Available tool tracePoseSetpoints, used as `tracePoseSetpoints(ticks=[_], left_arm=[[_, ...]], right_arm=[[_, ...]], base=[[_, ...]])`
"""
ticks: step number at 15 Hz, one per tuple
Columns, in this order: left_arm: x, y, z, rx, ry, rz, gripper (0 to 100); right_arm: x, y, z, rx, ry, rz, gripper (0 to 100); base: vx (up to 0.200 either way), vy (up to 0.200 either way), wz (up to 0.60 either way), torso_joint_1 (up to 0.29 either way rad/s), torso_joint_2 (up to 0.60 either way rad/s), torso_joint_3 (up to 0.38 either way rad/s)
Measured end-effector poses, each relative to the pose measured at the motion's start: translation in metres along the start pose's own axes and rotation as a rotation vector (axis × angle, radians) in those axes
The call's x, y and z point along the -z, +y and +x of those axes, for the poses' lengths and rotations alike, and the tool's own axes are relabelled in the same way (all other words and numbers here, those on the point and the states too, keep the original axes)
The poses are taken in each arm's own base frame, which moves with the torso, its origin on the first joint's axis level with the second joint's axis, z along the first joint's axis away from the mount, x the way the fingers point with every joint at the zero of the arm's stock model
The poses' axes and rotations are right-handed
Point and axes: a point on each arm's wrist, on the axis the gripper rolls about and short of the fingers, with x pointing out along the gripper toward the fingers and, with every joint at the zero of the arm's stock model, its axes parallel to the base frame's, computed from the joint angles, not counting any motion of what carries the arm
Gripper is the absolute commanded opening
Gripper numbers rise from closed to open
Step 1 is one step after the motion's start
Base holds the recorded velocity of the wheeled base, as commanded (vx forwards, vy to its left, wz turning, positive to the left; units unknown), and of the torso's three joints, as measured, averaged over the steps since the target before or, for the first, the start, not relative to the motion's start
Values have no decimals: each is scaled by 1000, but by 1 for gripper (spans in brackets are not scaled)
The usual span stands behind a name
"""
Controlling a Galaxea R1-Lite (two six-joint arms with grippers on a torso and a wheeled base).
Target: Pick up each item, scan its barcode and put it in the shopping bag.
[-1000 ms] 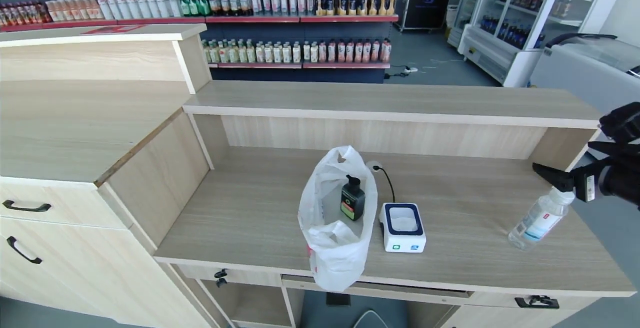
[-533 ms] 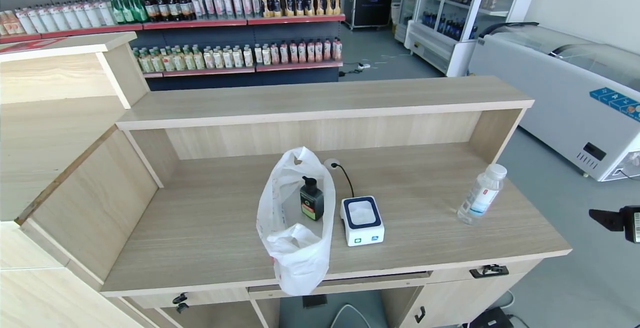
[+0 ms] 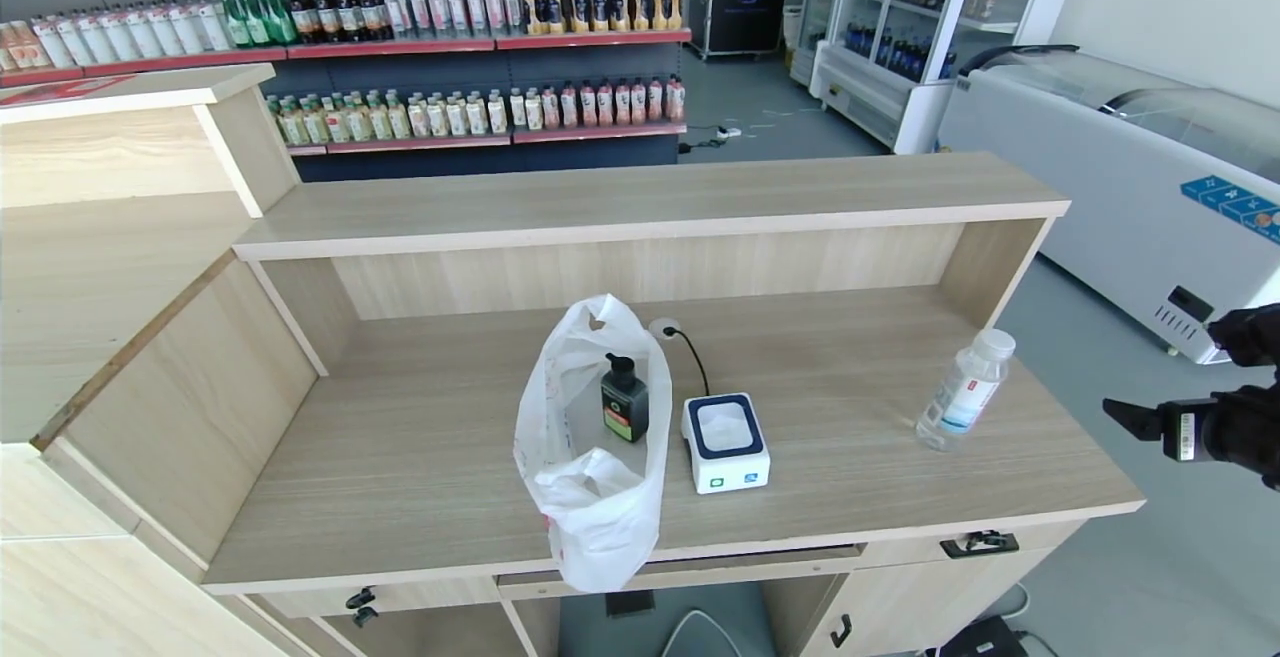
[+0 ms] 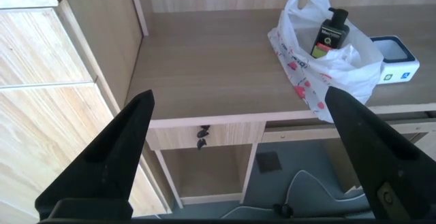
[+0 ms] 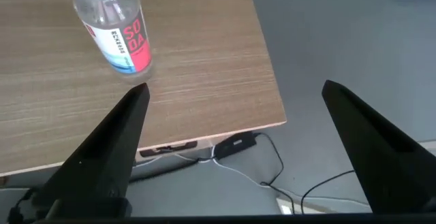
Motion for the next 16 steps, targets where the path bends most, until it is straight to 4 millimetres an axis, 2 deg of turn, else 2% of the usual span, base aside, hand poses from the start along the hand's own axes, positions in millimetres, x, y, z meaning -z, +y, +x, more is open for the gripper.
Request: tracePoseSetpoints(ticks=[5, 8, 16], left_arm=[[0, 0, 0, 0, 0, 0, 100], [0, 0, 0, 0, 0, 0, 100], [0, 0, 0, 0, 0, 0, 100]], right_arm=[[20, 3, 29, -8, -5, -13, 100], [24, 7, 43, -13, -34, -24, 100], [30, 45, 78, -105, -106, -67, 100]], base=[[0, 0, 0, 0, 0, 0], [0, 0, 0, 0, 0, 0], [0, 0, 0, 0, 0, 0]])
